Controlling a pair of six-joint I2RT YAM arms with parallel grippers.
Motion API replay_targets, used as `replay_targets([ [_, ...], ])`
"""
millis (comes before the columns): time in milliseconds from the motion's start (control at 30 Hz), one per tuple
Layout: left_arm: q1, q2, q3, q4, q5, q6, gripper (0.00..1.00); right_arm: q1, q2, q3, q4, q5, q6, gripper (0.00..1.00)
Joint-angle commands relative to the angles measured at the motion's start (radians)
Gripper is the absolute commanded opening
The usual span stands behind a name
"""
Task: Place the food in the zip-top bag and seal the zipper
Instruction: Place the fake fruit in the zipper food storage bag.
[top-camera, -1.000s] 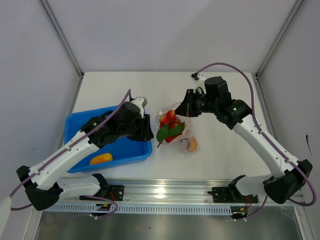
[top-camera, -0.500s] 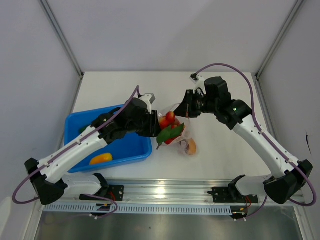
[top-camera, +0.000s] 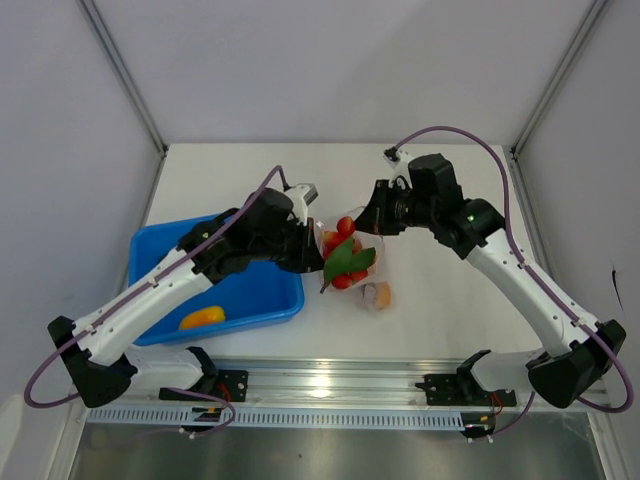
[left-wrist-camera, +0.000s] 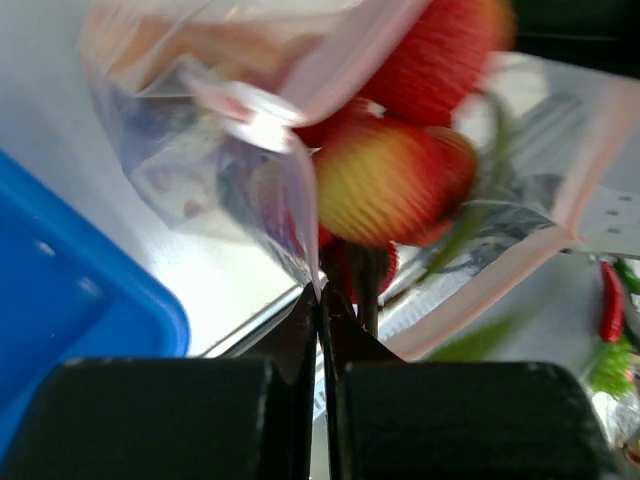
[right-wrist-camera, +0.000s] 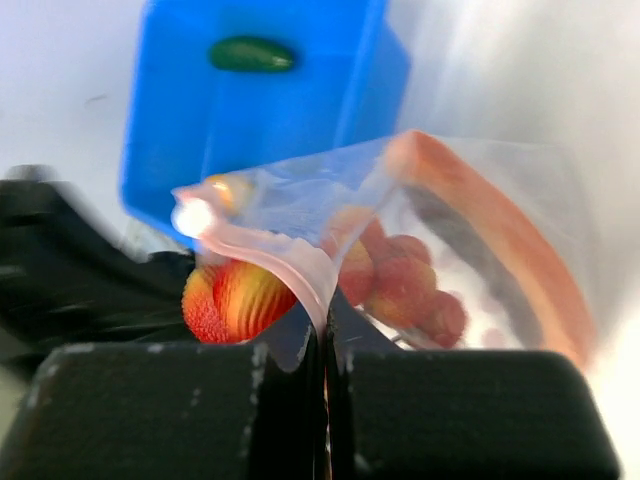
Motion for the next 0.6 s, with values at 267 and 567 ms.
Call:
replay_targets([
  [267, -0.002, 0.033, 0.334, -0.020, 0.128, 0.033, 0.01, -0.002, -0.066, 0.218, -0.194, 0.237, -0.137, 0.00],
  [567, 0.002, 0.045, 0.233, 0.004, 0.140, 0.010, 0.00, -0.002, -0.078, 0.150, -0.218, 0.285, -0.160, 0.00],
])
